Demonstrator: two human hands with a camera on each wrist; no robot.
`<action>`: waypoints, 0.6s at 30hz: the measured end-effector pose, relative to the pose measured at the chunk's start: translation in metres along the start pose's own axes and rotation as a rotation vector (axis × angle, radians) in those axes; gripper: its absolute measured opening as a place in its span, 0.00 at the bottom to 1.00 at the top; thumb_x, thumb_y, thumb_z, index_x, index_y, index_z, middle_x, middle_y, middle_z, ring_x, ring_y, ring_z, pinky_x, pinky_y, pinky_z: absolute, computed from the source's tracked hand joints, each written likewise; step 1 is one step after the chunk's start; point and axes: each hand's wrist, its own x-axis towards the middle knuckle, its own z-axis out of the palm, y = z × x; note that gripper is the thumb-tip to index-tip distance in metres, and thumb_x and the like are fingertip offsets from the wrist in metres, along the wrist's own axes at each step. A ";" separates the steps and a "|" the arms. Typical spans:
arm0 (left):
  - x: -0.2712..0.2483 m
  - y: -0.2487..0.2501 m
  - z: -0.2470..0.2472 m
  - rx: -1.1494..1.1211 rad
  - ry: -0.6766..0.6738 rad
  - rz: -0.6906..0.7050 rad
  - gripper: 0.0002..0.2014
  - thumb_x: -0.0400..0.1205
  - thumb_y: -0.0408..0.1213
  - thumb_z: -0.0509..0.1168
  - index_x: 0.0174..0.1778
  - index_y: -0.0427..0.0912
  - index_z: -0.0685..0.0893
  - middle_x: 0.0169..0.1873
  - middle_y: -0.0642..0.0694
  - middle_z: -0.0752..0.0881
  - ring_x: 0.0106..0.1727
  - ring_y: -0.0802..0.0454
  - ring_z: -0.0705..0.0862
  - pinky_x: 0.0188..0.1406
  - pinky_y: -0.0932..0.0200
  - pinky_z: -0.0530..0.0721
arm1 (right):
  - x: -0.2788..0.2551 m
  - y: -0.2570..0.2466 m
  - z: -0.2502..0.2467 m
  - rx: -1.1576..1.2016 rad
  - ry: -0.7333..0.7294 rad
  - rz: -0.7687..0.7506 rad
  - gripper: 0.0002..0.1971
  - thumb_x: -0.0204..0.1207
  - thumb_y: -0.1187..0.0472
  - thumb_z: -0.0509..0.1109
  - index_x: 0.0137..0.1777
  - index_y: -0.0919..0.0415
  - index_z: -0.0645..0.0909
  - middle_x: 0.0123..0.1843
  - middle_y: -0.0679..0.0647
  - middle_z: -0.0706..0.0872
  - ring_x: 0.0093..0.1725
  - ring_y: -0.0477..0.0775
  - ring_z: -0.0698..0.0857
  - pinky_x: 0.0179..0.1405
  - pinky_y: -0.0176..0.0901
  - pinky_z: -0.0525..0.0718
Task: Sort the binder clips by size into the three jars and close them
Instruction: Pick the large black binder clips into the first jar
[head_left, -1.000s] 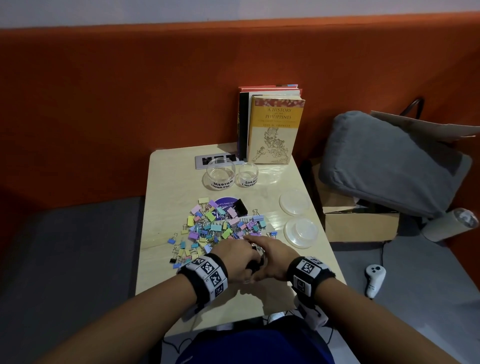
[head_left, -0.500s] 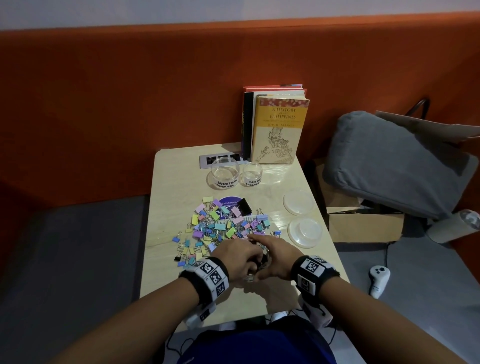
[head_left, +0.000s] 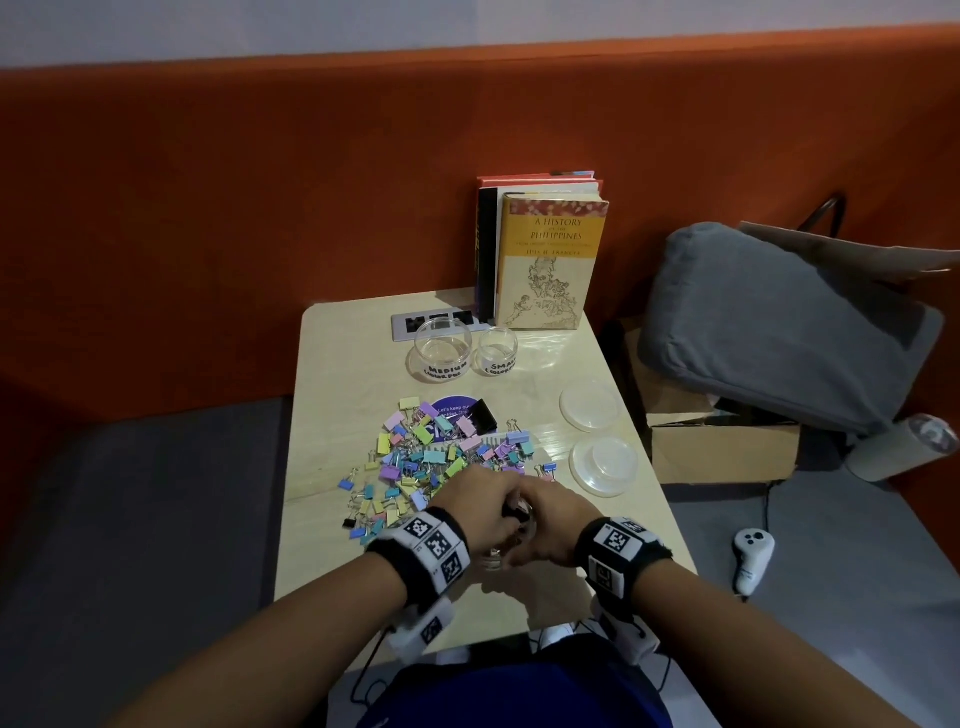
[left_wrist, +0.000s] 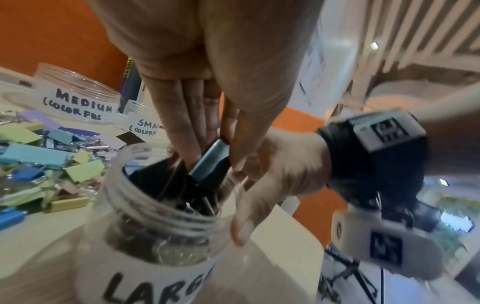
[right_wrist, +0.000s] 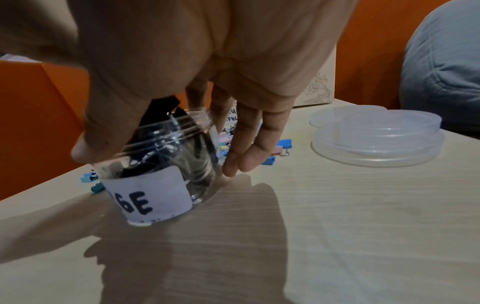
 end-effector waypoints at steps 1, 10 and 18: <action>0.001 -0.001 -0.001 -0.040 0.010 -0.026 0.07 0.76 0.43 0.73 0.47 0.51 0.82 0.45 0.49 0.87 0.48 0.48 0.85 0.41 0.58 0.79 | 0.000 0.001 -0.001 0.001 0.010 -0.001 0.39 0.54 0.52 0.89 0.66 0.46 0.76 0.63 0.44 0.82 0.58 0.49 0.82 0.60 0.46 0.82; -0.017 -0.011 0.012 -0.082 -0.076 -0.002 0.11 0.78 0.38 0.73 0.41 0.44 0.75 0.50 0.45 0.83 0.52 0.46 0.80 0.49 0.54 0.78 | -0.005 0.000 0.003 -0.044 0.010 -0.043 0.57 0.56 0.46 0.87 0.84 0.46 0.60 0.81 0.48 0.71 0.76 0.52 0.73 0.74 0.46 0.72; -0.015 0.007 0.023 -0.014 -0.044 -0.040 0.07 0.79 0.33 0.68 0.42 0.42 0.75 0.55 0.42 0.80 0.55 0.42 0.81 0.50 0.52 0.78 | -0.006 0.000 0.003 -0.076 0.033 -0.027 0.58 0.57 0.45 0.86 0.85 0.44 0.57 0.81 0.49 0.71 0.76 0.53 0.72 0.73 0.45 0.73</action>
